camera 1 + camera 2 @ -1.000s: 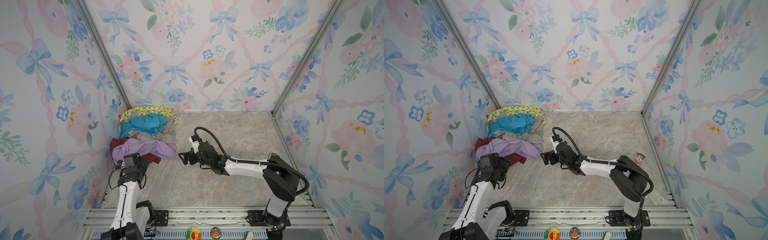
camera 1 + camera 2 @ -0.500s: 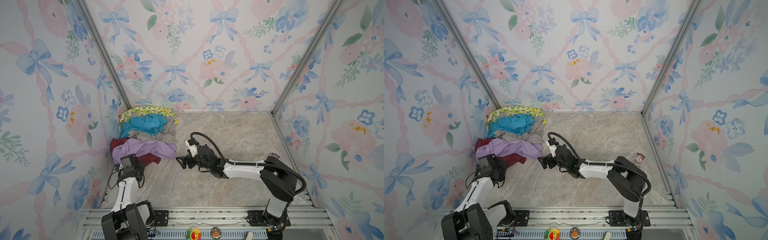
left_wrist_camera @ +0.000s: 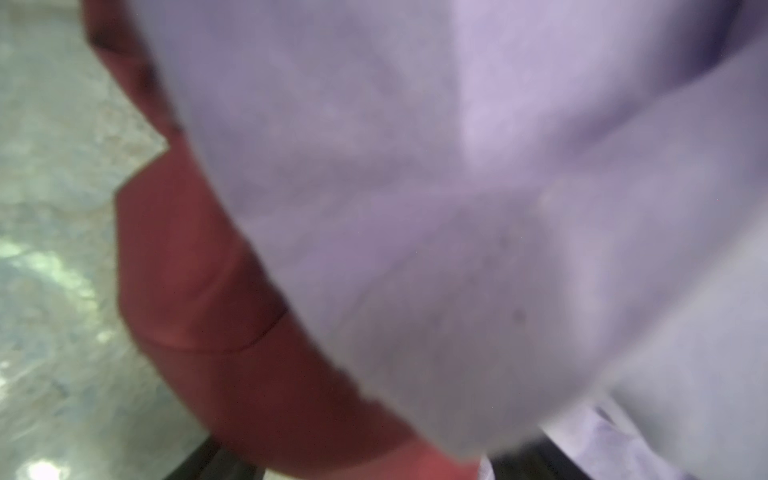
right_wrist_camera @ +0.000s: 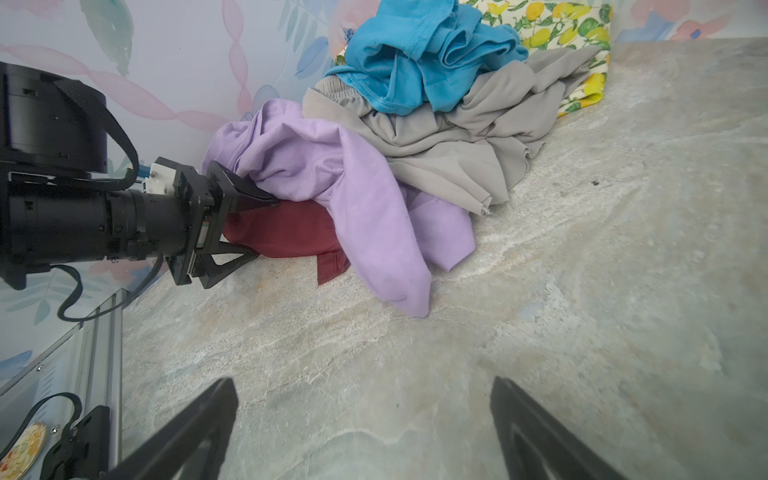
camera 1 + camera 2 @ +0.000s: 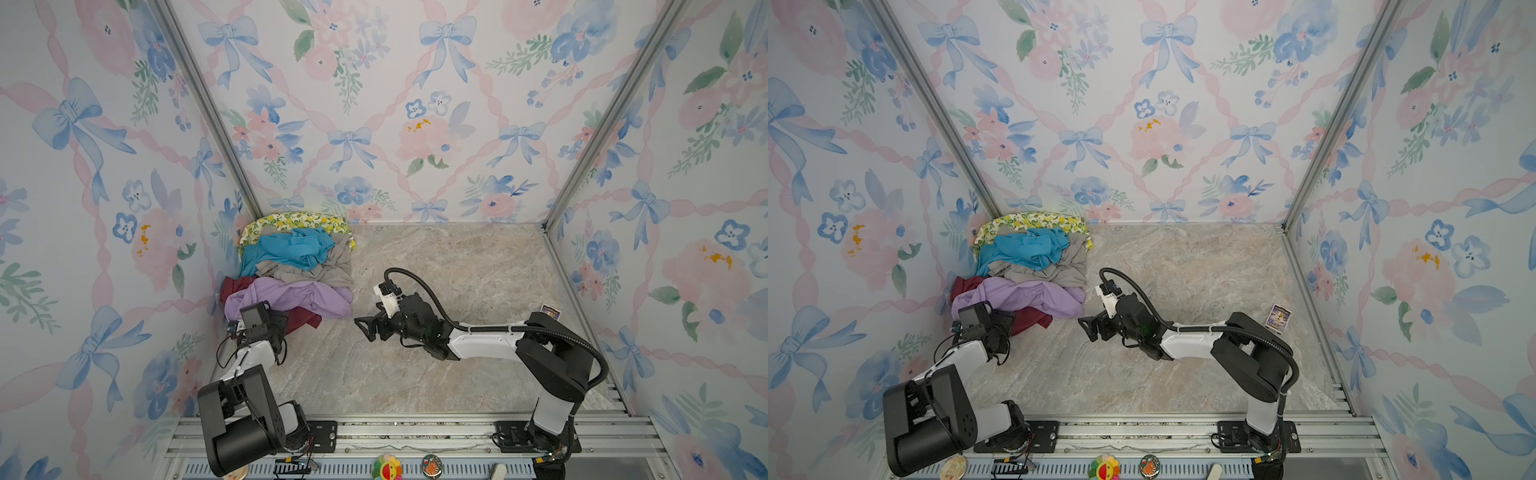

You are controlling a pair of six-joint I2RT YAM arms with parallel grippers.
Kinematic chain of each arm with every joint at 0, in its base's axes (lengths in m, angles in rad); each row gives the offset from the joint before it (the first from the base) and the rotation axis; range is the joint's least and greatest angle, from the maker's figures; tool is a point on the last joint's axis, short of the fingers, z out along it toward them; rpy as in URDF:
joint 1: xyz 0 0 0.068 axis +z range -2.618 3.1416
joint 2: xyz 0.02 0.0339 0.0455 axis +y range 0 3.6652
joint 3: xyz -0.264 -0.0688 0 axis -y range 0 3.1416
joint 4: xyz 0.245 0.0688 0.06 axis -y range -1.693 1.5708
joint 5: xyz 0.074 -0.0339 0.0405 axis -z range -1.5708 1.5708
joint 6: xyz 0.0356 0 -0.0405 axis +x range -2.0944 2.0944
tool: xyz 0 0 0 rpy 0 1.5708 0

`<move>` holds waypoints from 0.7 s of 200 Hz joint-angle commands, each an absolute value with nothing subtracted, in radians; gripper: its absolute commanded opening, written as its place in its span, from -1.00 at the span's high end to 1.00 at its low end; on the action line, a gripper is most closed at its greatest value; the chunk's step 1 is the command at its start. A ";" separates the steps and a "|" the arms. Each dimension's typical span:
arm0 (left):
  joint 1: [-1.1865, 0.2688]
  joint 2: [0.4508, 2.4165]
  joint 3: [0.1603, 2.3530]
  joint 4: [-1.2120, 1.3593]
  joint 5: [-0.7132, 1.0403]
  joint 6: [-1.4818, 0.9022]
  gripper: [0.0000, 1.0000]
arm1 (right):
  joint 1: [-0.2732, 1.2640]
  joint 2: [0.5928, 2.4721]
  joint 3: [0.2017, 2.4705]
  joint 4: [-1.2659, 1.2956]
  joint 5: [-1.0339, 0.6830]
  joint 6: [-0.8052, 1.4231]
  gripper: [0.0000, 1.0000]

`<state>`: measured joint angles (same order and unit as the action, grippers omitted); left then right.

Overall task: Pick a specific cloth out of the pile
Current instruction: 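Grasp the dark red shirt under the lavender cloth with the left gripper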

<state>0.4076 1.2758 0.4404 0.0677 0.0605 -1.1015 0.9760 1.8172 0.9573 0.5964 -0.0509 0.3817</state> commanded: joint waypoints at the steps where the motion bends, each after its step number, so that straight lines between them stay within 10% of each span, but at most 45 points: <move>1: 0.414 1.339 0.426 0.042 0.046 -1.103 -0.61 | 0.955 1.830 0.939 0.652 -0.069 0.400 -0.96; 65: 0.414 1.408 0.410 0.074 0.049 -1.075 0.07 | 0.954 1.831 0.942 0.652 -0.067 0.395 -0.96; 140: 0.415 1.354 0.364 0.087 0.054 -1.015 -0.10 | 0.959 1.830 0.932 0.663 -0.058 0.399 -0.96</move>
<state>0.4091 1.3540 0.4206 0.2123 0.0647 -1.0580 0.9581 1.8198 0.9470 0.6262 -0.0566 0.3859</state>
